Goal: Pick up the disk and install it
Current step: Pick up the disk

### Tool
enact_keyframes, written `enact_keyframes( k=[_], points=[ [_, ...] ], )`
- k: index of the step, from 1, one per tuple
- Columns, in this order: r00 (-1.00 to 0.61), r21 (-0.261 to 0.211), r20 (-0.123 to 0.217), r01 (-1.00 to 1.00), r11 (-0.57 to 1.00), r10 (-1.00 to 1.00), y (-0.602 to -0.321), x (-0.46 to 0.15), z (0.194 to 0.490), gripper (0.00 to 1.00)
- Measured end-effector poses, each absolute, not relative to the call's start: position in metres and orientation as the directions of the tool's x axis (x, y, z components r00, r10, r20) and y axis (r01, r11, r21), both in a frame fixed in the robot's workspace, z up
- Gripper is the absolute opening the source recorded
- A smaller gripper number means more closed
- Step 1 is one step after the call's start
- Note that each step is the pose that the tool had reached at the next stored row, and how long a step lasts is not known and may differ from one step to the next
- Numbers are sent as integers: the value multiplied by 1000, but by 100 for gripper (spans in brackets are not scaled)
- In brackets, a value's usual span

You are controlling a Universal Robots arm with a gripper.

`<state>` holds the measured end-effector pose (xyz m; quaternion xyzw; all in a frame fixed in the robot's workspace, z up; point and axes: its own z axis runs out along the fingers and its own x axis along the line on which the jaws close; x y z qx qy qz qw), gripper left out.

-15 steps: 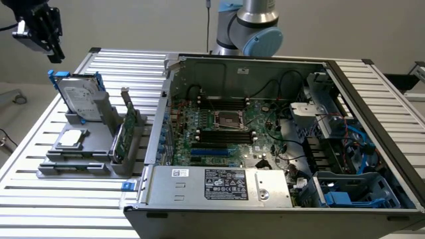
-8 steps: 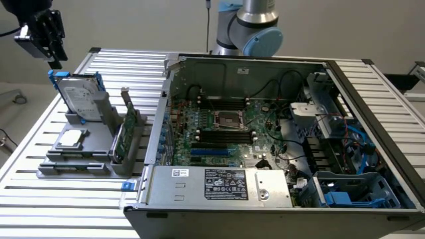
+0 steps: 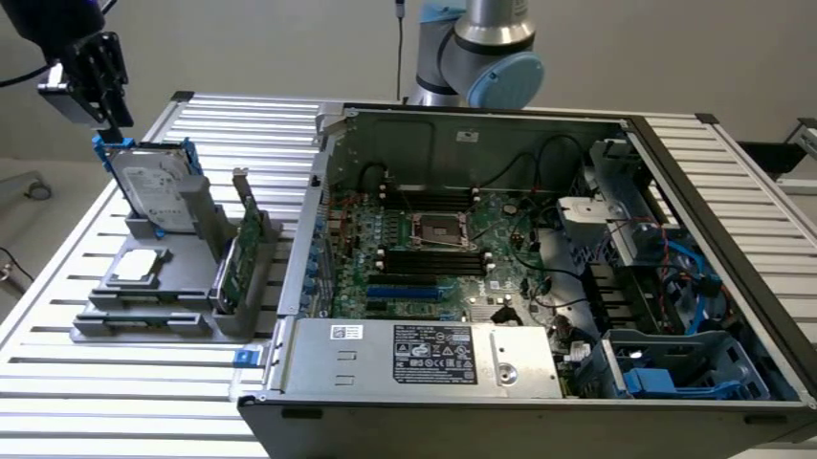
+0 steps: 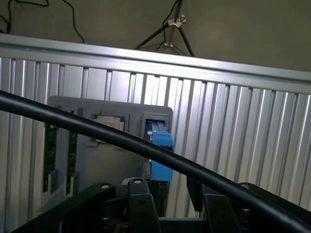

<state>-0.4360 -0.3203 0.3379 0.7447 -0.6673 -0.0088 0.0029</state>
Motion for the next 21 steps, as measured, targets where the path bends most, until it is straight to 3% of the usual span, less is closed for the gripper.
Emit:
enact_keyframes(
  k=[21],
  points=[
    [111, 17, -3, -994, -111, -994, -326, -437, 313, 42]
  ],
)
